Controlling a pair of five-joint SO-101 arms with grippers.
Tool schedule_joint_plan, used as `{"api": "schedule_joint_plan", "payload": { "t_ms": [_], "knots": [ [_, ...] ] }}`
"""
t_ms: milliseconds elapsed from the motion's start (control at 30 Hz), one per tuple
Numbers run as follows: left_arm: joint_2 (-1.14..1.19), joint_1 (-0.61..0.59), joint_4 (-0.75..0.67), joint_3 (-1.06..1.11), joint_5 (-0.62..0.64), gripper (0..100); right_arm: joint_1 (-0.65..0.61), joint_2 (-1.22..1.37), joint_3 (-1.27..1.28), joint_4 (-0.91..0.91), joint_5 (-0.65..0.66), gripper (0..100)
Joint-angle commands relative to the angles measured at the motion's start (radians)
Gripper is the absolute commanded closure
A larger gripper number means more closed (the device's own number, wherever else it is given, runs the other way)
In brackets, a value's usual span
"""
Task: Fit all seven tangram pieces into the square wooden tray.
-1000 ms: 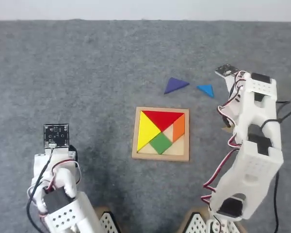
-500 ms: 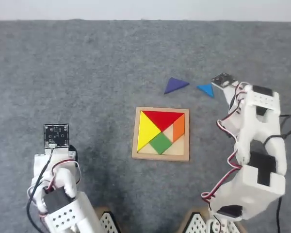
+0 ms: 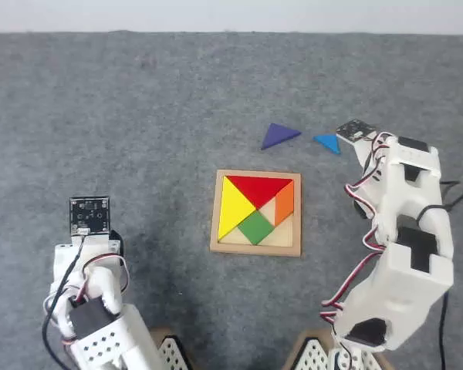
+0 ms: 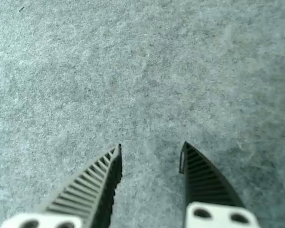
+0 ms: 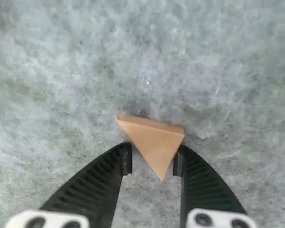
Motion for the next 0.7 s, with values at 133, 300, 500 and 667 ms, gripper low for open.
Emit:
{"api": "schedule_joint_plan", "payload": {
  "t_ms": [133, 300, 500, 667],
  "knots": [
    [-0.014, 0.009, -0.003, -0.008, 0.008, 81, -0.062, -0.114, 0.137, -0.147, -0.100, 97.1],
    [-0.014, 0.009, -0.002, -0.008, 0.008, 81, -0.077, -0.196, 0.133, -0.153, -0.118, 96.6],
    [-0.014, 0.009, -0.002, -0.008, 0.008, 81, -0.154, -0.366, 0.138, -0.127, -0.121, 96.6],
    [-0.014, 0.009, -0.002, -0.008, 0.008, 81, -0.280, -0.492, 0.135, -0.041, -0.114, 96.9]
  ]
}}
